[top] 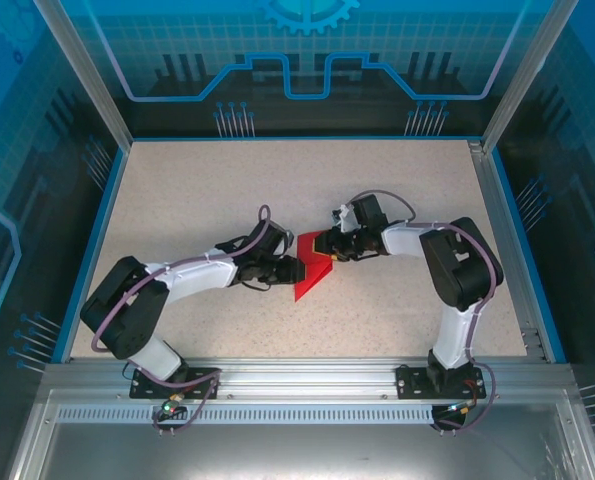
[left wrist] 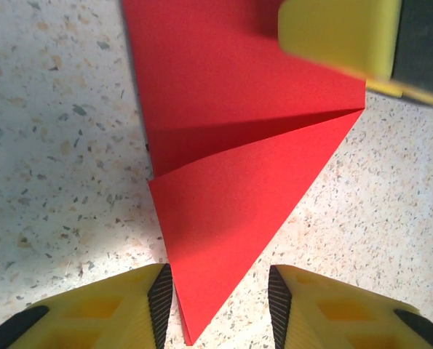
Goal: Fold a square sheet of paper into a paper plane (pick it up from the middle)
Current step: Fourth fold the wing at the center of the table.
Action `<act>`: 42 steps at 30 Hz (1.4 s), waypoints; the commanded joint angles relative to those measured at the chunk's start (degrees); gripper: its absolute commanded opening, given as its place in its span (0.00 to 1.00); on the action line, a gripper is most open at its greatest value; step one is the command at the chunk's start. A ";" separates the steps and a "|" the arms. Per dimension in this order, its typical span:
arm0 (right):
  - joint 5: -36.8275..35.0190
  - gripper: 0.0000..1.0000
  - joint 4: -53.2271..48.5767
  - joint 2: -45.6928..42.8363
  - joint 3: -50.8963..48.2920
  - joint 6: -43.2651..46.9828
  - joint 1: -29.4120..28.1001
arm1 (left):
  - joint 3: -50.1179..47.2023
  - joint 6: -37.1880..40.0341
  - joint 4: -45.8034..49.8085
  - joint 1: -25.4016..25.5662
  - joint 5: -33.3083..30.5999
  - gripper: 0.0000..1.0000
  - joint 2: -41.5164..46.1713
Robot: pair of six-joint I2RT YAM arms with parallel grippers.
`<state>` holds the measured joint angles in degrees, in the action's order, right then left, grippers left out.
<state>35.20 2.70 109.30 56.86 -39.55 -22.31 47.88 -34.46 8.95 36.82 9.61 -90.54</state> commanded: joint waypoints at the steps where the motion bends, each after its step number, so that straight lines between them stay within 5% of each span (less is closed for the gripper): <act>1: 3.14 0.36 -3.02 1.89 2.45 2.70 1.56 | -0.46 -1.23 0.38 0.95 -2.09 0.43 1.05; 9: 1.99 0.13 1.42 0.96 0.11 -2.28 1.73 | 0.98 -0.31 0.73 2.54 -3.77 0.48 0.46; 15: -2.90 0.06 8.80 -3.81 -5.93 -9.75 0.99 | 0.94 -0.27 0.11 2.84 -4.31 0.50 0.26; 31: -16.55 0.05 15.98 -11.93 -14.53 -25.04 -5.35 | -0.23 2.97 0.95 4.15 -6.07 0.56 2.20; 34: -20.37 0.06 10.97 -14.30 -13.81 -25.03 -6.03 | -0.60 2.86 0.46 4.51 -6.18 0.57 2.33; 42: -17.77 0.06 8.65 -13.84 -10.71 -25.63 -5.53 | 1.19 5.36 3.00 7.19 -9.63 0.58 2.55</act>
<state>16.93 13.26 95.48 43.77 -64.34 -27.62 47.83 -31.29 9.63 43.11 2.74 -89.49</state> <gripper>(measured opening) 0.065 0.577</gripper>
